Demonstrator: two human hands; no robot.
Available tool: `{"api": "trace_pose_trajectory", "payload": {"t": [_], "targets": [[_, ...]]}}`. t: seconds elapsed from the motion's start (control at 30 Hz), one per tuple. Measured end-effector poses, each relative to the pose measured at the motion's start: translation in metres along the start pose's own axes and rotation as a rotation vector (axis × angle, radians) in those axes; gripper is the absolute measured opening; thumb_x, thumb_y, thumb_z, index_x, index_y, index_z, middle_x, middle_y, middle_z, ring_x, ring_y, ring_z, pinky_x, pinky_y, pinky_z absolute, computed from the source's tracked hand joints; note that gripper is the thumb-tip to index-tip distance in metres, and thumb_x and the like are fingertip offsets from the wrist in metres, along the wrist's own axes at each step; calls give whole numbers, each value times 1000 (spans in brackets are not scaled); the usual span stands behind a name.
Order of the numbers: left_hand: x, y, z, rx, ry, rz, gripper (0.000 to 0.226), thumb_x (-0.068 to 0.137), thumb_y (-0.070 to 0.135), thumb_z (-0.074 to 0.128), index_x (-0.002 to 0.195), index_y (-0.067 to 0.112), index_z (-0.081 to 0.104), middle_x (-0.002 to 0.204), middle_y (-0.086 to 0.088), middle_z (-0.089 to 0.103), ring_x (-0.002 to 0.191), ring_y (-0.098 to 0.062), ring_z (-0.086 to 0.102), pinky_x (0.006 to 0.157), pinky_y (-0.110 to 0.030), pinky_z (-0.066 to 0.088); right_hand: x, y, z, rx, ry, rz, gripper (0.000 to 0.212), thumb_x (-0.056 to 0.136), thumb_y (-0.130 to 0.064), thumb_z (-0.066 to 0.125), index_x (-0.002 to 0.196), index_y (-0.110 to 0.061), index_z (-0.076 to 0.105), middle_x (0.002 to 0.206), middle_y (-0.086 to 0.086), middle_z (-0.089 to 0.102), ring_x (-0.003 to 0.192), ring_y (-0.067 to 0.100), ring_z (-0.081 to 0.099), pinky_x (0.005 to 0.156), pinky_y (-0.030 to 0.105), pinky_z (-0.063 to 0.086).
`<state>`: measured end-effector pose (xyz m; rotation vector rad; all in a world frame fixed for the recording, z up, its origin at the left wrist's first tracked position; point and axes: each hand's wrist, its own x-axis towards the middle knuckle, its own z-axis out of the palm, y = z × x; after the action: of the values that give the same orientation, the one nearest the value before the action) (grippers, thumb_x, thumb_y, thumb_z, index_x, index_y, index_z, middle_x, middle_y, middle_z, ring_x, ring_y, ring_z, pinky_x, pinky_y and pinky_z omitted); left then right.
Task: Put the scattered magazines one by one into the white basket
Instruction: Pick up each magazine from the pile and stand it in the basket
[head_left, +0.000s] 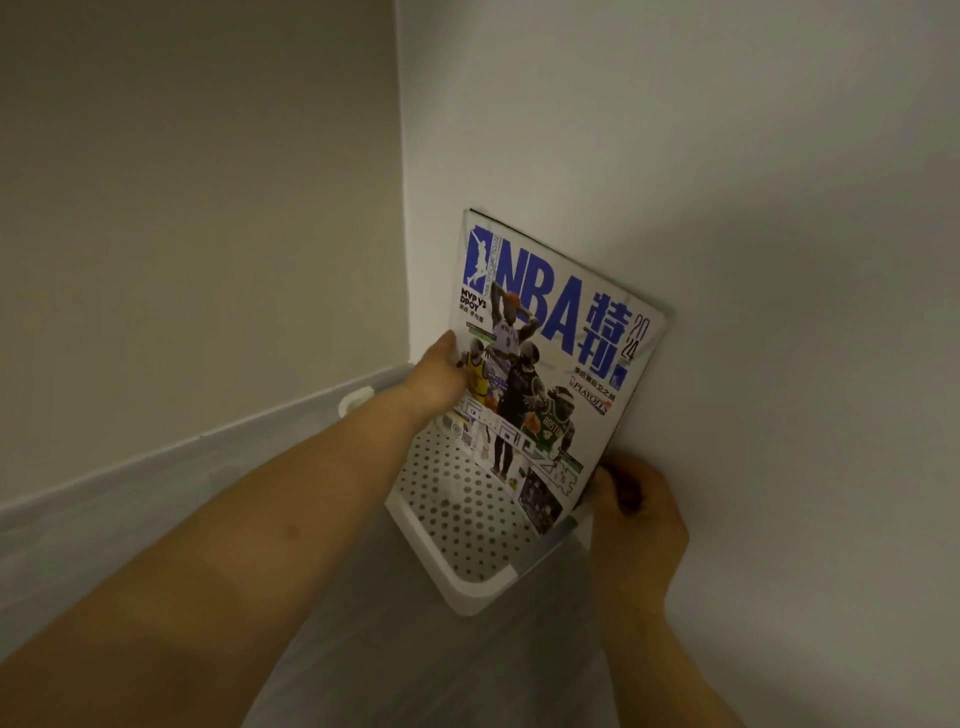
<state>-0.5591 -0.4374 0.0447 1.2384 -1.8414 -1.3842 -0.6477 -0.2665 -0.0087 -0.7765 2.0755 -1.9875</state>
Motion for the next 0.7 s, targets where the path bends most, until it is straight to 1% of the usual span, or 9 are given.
{"api": "trace_pose_trajectory", "payload": {"t": [0.1,0.17,0.23,0.27,0.33,0.4,0.47,0.57,0.7], "targets": [[-6,-3,-4,-20,-2,-39,55,94,9,37,143,13,13,153,-6,19,138,-24,24,110,-31,24,-3,-2,-3,0,-36,-8,23,84,-2,55,104,-12,60,83,-11,57,77,-2,53,61,-4,40],[-16,-4,-14,-47,33,-40,50,94,10,37,142,14,20,150,-8,28,135,-24,31,105,-32,30,-4,-5,-6,8,-61,-10,22,85,-2,53,104,-10,59,86,-6,57,77,-1,52,61,-4,40],[-36,-5,-26,-61,76,-14,44,94,11,38,138,13,31,143,-10,40,128,-23,39,93,-26,37,-7,-10,-12,16,-83,-5,19,86,-2,52,101,-11,59,83,-8,57,76,-1,51,60,-3,39],[-49,-6,-33,-67,100,3,41,94,12,39,135,12,37,138,-10,46,123,-22,44,88,-24,38,-9,-13,-16,24,-92,2,18,86,-2,51,99,-13,59,83,-7,57,75,2,52,63,1,41],[-82,-10,-48,-78,137,24,35,93,11,42,127,9,47,124,-9,57,107,-17,53,85,-25,38,-15,-19,-25,47,-112,25,19,87,-2,50,93,-18,58,88,-1,59,79,14,55,76,18,44],[-125,-19,-66,-60,162,32,28,91,8,45,118,8,55,108,-8,63,93,-16,57,84,-26,39,-25,-25,-33,43,-155,28,21,88,-3,48,85,-22,58,87,-1,61,84,20,57,80,29,46],[-179,-31,-89,1,165,51,22,89,7,48,107,11,61,91,-3,67,82,-10,62,79,-20,45,-39,-34,-38,42,-214,19,29,87,-2,48,75,-27,58,79,-5,61,81,21,59,72,21,49],[-266,-56,-125,60,191,22,20,85,4,53,85,21,65,70,12,70,66,7,65,67,-3,47,-74,-47,-34,42,-334,27,37,85,0,50,67,-32,56,72,-7,61,74,19,59,59,12,46],[-365,-106,-163,65,418,-157,33,82,-9,52,67,19,61,45,19,66,51,14,59,55,0,43,-145,-59,-8,-65,-634,-38,35,83,2,53,65,-27,57,74,-1,64,73,19,58,62,11,43]]}}
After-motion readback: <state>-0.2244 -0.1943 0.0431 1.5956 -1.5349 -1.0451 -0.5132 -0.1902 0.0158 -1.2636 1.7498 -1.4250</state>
